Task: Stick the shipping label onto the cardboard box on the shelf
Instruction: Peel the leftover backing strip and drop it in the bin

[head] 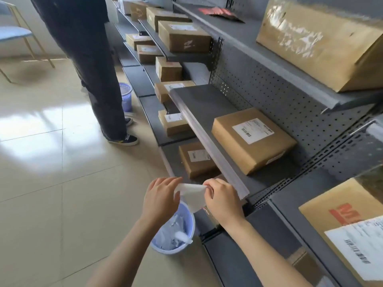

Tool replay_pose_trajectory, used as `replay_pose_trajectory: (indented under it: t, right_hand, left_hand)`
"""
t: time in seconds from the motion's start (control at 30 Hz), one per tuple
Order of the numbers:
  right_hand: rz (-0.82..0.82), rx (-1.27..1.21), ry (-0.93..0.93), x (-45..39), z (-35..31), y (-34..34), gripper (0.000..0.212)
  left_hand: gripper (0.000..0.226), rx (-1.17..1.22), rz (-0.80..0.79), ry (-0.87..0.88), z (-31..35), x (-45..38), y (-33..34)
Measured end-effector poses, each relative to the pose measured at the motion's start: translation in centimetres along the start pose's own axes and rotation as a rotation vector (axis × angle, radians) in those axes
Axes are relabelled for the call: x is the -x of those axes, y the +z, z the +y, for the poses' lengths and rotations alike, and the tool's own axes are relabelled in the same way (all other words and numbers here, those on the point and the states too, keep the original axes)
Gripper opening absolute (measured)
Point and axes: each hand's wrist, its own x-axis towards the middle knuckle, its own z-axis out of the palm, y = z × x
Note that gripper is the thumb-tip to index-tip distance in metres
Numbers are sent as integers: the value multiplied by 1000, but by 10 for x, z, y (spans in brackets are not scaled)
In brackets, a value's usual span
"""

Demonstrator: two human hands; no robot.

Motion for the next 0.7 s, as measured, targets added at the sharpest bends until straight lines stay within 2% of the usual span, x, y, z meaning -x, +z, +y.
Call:
replay_pose_trajectory:
  t: [0.47,0.6,0.7]
  right_hand:
    - [-104,-14,67,-6,122,235,34]
    - [-141,1,94,-5,144,282,33]
    - [-177,-3,117,-3,148,305,31]
  left_hand:
    - [34,-6,-145,-13,-111,33,241]
    - [47,-9,-232,-90,-129,39,279]
    - [50,1,-239,-130,-135,41,291]
